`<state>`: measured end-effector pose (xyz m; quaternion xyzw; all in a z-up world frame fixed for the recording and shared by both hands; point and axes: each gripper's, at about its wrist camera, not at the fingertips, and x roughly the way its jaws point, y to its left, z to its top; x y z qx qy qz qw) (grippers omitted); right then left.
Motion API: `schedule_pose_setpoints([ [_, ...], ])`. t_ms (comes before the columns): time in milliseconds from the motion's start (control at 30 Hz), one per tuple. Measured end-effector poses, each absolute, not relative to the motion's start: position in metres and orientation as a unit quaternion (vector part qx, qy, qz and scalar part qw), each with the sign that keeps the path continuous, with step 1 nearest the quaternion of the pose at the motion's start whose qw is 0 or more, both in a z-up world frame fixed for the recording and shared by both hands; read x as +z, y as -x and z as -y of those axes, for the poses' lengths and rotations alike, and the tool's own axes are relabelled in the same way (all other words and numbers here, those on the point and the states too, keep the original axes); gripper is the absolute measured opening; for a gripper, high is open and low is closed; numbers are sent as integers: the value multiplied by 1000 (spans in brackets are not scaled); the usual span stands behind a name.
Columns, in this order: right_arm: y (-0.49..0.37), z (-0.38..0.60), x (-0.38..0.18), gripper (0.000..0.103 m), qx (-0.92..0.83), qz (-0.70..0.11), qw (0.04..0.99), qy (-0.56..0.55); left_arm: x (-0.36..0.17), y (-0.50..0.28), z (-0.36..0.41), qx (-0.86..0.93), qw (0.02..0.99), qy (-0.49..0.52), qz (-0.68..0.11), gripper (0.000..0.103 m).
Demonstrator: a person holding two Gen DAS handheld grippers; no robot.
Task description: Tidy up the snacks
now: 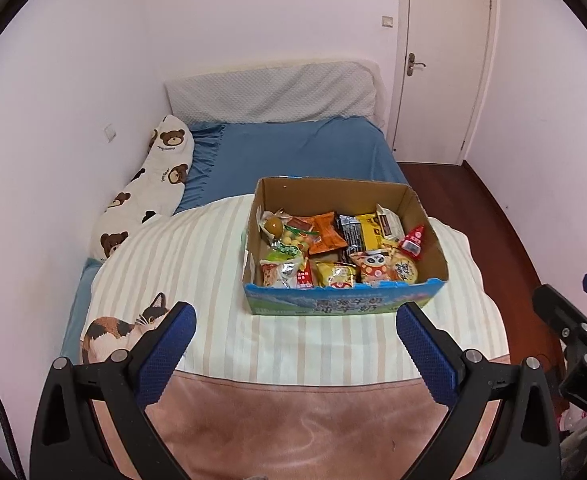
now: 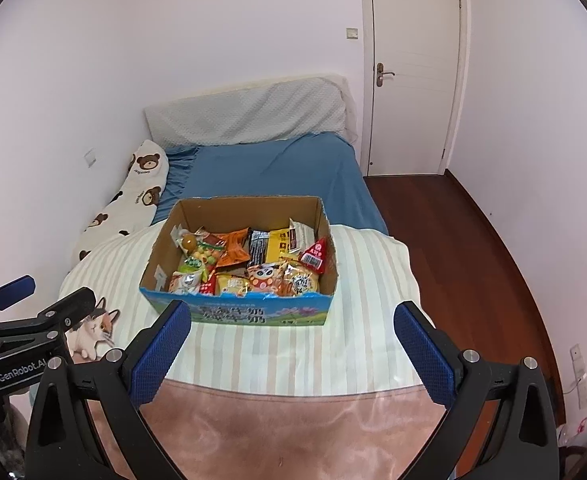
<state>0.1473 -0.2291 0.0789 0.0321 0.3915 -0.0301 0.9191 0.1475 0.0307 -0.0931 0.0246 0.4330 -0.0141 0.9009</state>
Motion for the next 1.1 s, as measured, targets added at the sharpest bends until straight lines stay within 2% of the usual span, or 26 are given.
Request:
schedule_pose_setpoints([
  [433,-183,238,62,103,-40,-404,913,-40,-102,-166,-23,-10,897,-32,-441,103],
  [1100,-184,238,62,103,-40,-404,913,-39,-103,-170,-21,-10,897,-28,-440,103],
])
